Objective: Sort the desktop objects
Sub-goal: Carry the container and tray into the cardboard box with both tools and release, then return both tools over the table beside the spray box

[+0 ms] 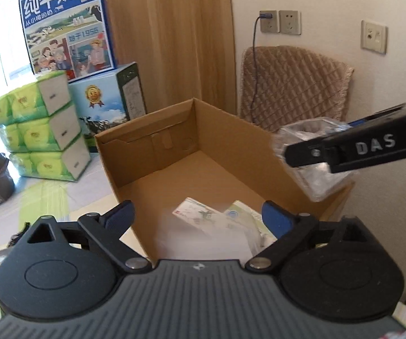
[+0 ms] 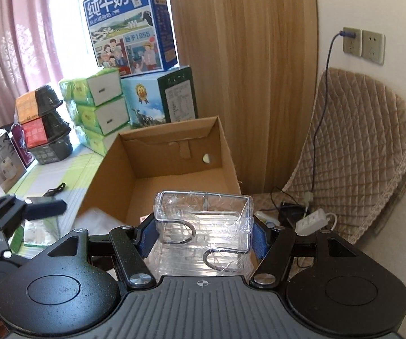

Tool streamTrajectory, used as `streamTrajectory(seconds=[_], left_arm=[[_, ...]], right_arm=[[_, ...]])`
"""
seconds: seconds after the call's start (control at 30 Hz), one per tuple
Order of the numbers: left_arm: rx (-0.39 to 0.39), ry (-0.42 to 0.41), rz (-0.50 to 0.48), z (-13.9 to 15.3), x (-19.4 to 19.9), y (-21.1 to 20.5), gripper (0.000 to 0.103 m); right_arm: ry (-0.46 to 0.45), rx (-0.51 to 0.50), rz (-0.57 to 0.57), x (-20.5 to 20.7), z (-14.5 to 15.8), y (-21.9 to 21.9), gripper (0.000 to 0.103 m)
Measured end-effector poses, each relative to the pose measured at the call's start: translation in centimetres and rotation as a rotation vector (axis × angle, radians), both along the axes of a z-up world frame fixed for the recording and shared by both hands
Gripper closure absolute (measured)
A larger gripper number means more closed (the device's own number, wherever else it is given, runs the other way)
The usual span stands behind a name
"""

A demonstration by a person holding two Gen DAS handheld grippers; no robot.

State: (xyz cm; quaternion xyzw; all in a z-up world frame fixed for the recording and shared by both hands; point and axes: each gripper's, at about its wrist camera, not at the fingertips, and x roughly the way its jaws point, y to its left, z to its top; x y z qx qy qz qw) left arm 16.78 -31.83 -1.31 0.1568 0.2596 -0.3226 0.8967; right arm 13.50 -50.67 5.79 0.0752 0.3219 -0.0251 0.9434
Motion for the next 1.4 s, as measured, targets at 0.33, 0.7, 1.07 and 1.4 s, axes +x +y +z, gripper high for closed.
streamTrajectory(seconds=[0.33,0.7,1.07,1.4], left_arm=[[0.011,-0.012,0.125,0.5,0.7,4.7,0.008],[0.014,0.001,0.18,0.9,0.6,8.5,0.008],[0.042,-0.011,0.299,1.5,-0.2,16.0,0.008],[0.094,0.002,0.501,1.0,-1.6,26.9,0.008]], right_arm=[[0.007,0.012,0.026,0.7,-0.9,0.7,0.04],[-0.074,0.038,0.058,0.8,0.4,2.3,0.02],[-0.083,0.026,0.123,-0.9,2.8,5.0,0.011],[-0.11,0.033,0.27,-2.5,3.8,11.2,0.006]])
